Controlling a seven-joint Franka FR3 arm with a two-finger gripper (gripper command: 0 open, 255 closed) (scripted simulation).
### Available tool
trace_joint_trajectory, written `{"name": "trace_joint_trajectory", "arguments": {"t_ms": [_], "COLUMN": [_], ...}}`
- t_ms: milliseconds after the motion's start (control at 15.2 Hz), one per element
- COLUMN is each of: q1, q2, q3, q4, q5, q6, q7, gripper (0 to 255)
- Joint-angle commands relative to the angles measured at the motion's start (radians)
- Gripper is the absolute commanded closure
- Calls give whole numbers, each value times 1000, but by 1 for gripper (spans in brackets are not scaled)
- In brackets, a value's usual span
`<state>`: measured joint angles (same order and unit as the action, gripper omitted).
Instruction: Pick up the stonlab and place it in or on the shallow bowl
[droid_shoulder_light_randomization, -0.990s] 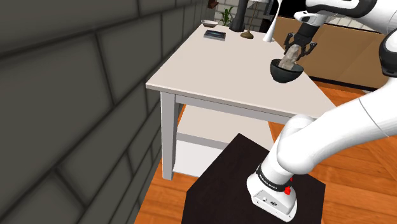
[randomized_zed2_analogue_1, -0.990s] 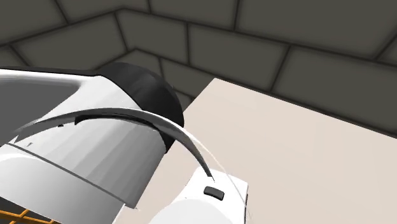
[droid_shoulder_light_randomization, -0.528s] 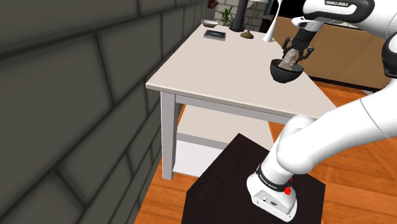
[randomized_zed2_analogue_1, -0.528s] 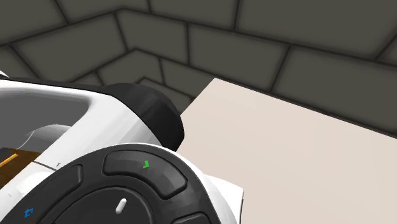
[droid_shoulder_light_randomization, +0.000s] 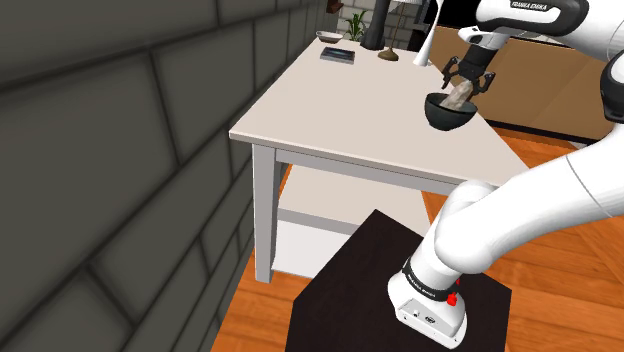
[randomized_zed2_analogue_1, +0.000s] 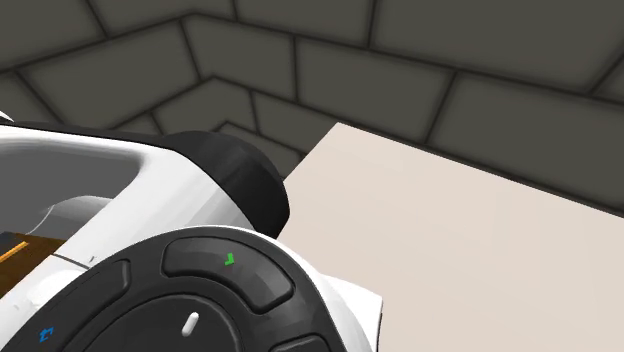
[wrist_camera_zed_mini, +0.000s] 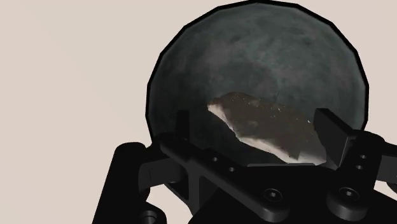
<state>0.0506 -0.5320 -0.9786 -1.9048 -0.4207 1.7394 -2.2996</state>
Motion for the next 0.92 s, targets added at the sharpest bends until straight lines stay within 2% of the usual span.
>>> {"name": "trace_joint_trajectory", "arguments": {"t_ms": [0,66,330,858], "q1": [0,0,7,7], "q2": [0,0,18,17], "q3": [0,0,31,31], "q4": [0,0,130,130], "q5": [0,0,24,24], "q6": [0,0,-120,-120], "q7": [0,0,-17,-17], "gripper": [0,0,0,0]}}
